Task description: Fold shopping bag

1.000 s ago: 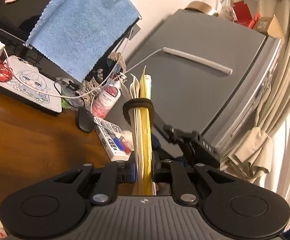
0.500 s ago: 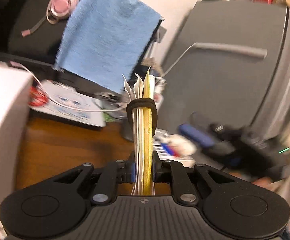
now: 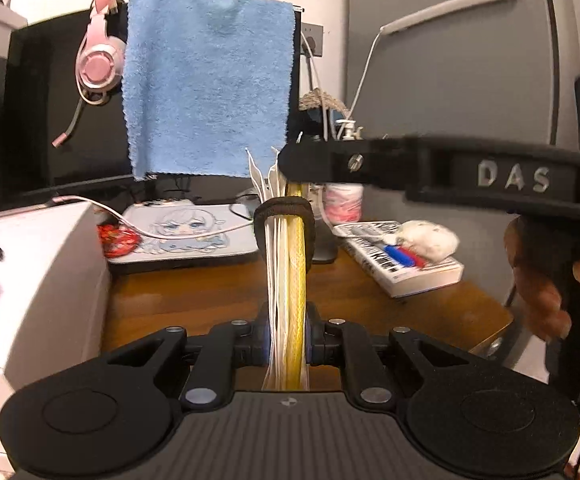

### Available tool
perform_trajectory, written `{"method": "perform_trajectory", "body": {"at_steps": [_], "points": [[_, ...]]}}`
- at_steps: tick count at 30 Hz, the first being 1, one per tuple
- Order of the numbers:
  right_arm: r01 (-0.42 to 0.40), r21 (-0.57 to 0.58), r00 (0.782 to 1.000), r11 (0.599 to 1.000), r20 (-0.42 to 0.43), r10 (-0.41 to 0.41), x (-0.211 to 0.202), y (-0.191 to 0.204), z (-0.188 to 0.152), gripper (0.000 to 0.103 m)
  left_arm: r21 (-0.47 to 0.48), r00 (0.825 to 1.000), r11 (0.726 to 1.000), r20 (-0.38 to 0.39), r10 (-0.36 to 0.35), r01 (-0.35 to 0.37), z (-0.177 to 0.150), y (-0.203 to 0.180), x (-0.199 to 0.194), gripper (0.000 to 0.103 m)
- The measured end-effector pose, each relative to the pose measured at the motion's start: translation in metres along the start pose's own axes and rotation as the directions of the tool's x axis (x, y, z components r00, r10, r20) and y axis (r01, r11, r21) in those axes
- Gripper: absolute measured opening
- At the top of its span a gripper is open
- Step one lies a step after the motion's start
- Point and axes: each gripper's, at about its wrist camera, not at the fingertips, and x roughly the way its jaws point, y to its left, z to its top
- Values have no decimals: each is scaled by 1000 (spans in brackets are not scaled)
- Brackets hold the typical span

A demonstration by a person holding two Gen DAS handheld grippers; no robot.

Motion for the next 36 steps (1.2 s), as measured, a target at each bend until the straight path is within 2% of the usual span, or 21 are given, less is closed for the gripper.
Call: {"method": "perform_trajectory", "body": {"at_steps": [5, 10, 16, 18, 19, 21, 22, 24, 26, 28, 29, 30, 31, 32, 36], "points": [[-9, -27, 998, 1000, -70, 7, 11, 8, -6, 42, -14, 1000, 1000, -27, 7, -7, -2, 4, 1, 14], [-71, -12, 989, 997, -129, 69, 18, 14, -15, 41, -12, 999, 1000, -30, 24, -25, -2, 3, 0, 14], [-79, 5, 988, 997, -129, 79, 17, 14, -17, 41, -9, 999, 1000, -17, 27, -27, -2, 3, -1, 14], [-91, 34, 990, 995, -103, 94, 12, 10, -16, 41, -37, 1000, 999, 0, -7, 7, -1, 8, -4, 14], [-106, 86, 991, 991, -70, 112, 8, 3, -14, 42, -74, 999, 996, 8, -54, 54, 0, 14, -6, 14], [-146, 235, 989, 961, 5, 149, 0, -16, -14, 42, -167, 985, 971, 27, -169, 172, 1, 30, -9, 14], [-176, 328, 984, 928, 39, 173, -3, -29, -15, 43, -210, 974, 951, 38, -222, 225, 2, 37, -10, 14], [-238, 501, 971, 832, 98, 219, -4, -59, -22, 44, -288, 943, 899, 72, -324, 331, 2, 50, -13, 14], [-270, 619, 962, 738, 139, 236, -3, -82, -33, 44, -334, 909, 846, 111, -402, 415, 3, 58, -16, 15], [-288, 654, 956, 699, 158, 246, -2, -93, -44, 44, -368, 876, 797, 140, -462, 479, 3, 64, -16, 15], [-298, 666, 953, 684, 168, 251, -2, -98, -49, 43, -383, 866, 780, 145, -479, 495, 3, 65, -15, 15], [-312, 680, 948, 663, 181, 261, -1, -102, -54, 40, -398, 857, 763, 149, -494, 509, 3, 67, -14, 15], [-333, 693, 941, 639, 197, 276, 1, -105, -59, 31, -412, 847, 746, 153, -508, 522, 3, 68, -13, 15], [-352, 699, 933, 622, 211, 291, 3, -107, -62, 26, -423, 845, 738, 156, -512, 526, 3, 70, -13, 14], [-400, 705, 912, 585, 242, 332, 8, -110, -71, 19, -463, 833, 702, 179, -524, 541, 4, 75, -9, 14]]}}
